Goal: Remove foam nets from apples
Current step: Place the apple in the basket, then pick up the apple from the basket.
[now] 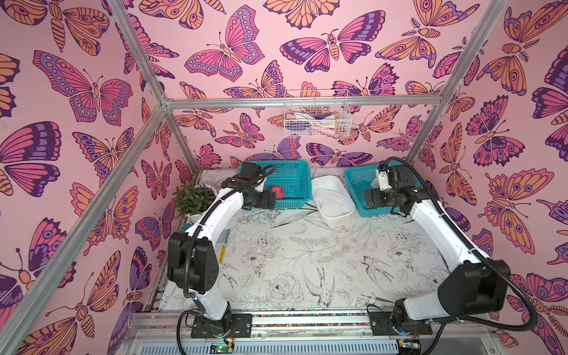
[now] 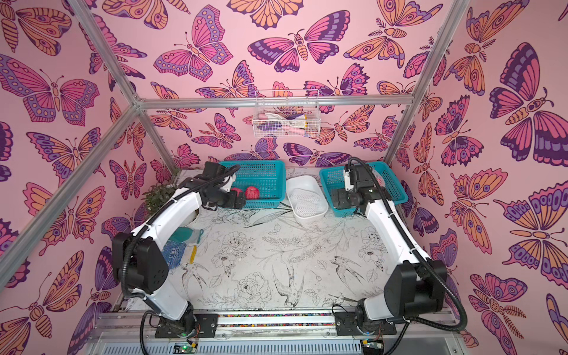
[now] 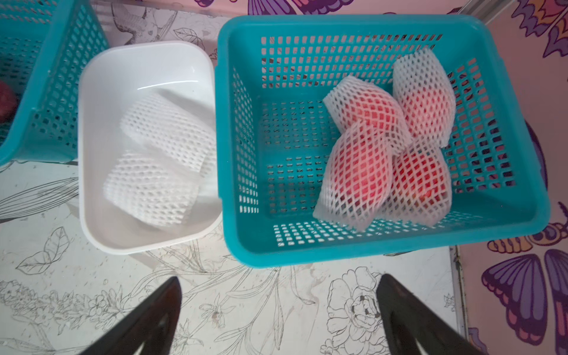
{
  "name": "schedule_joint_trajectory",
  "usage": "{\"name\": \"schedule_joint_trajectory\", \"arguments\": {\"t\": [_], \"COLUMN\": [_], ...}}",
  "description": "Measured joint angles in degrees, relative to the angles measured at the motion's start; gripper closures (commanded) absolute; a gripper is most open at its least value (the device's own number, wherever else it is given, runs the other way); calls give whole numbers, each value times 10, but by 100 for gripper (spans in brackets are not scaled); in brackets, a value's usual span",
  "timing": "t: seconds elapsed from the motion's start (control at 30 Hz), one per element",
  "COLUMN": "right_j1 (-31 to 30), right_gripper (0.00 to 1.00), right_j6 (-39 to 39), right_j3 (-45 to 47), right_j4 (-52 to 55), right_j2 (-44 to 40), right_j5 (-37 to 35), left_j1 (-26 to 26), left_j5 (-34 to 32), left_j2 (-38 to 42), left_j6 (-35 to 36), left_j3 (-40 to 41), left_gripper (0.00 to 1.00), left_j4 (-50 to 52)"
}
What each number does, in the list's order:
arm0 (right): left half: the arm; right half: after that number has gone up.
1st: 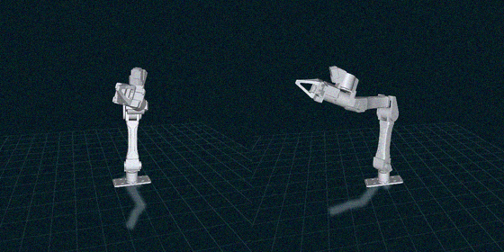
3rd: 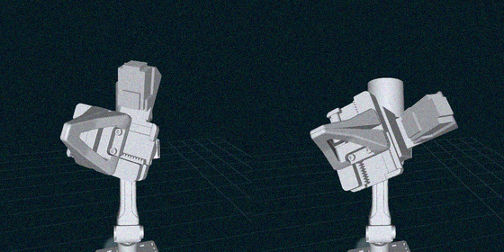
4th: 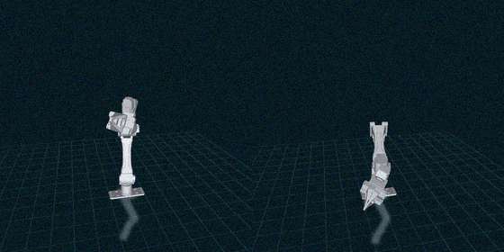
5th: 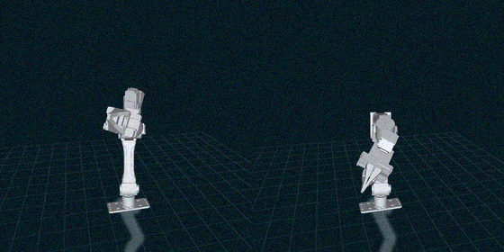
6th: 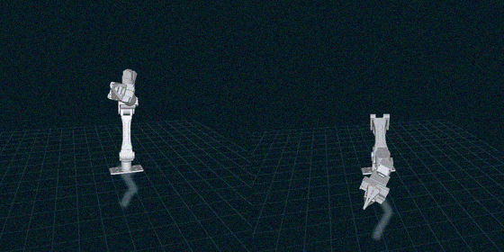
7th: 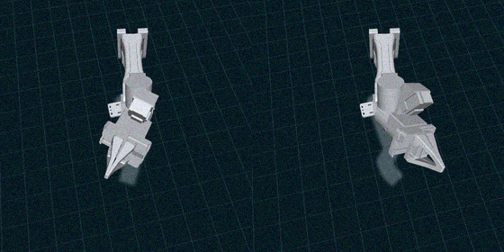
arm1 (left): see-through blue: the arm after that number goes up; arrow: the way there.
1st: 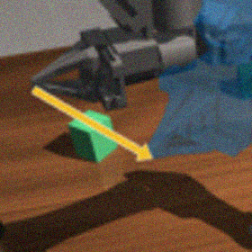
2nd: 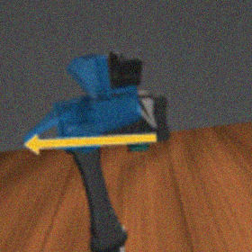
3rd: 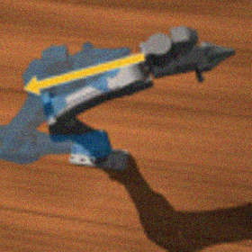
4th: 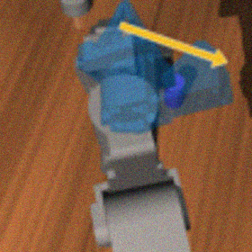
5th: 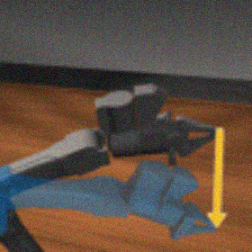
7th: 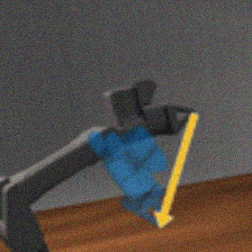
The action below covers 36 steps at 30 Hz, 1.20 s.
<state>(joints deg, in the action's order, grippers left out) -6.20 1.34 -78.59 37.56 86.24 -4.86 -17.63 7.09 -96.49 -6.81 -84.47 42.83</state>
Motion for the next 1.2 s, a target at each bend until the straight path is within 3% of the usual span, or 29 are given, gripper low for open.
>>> {"name": "schedule_joint_trajectory", "arguments": {"t": [0.17,0.47,0.9,1.2], "right_j1": [30,77,112,137], "right_gripper": [1,1,3,10], "right_j6": [13,46,4,-31], "right_j3": [-112,-267,-430,-440], "right_j4": [34,139,253,289], "right_j2": [122,290,427,463], "right_j5": [-9,-64,-38,3], "left_j1": [-44,-58,-57,-57], "left_j5": [26,57,71,71], "left_j2": [5,-51,-108,-110], "left_j6": [-1,16,33,33], "left_j3": [16,-36,-50,-50], "left_gripper": [2,3,4,4], "left_j4": [-22,-42,-49,-56]}}
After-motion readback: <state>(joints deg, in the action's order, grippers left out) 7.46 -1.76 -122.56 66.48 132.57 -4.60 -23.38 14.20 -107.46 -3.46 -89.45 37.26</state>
